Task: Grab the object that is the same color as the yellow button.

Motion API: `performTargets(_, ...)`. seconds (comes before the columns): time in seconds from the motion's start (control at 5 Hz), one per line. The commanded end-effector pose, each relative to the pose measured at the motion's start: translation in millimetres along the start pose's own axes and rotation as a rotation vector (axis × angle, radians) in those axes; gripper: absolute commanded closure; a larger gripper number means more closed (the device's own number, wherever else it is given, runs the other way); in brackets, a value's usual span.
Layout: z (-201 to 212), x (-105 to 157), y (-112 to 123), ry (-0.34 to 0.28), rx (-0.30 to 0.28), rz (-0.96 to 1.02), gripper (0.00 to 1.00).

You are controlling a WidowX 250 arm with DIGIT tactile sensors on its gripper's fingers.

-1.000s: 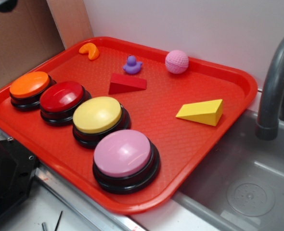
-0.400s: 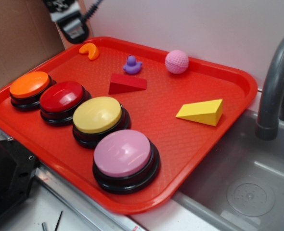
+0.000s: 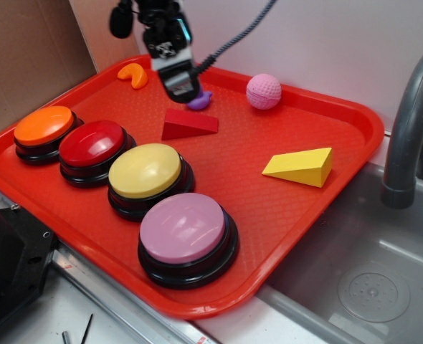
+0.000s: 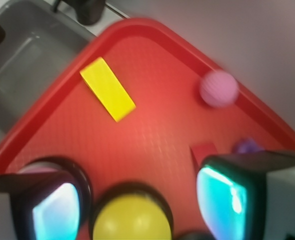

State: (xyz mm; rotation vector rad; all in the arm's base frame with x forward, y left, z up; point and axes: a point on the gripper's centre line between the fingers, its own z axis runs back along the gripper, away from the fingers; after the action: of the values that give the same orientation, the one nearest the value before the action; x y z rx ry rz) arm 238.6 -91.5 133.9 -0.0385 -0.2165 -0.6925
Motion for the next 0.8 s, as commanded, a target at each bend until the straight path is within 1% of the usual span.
performTargets(0.0, -36.3, 43.4, -7.6, 0.018, 0.008, -0.160, 0.00)
performTargets(0.2, -57.3, 55.9, -10.3, 0.046, 0.010, -0.216, 0.00)
performTargets(0.4, -76.9, 63.1, -11.5, 0.089, 0.020, -0.235, 0.00)
performTargets(0.6, -91.4, 68.1, -17.3, 0.087, -0.016, -0.279, 0.00)
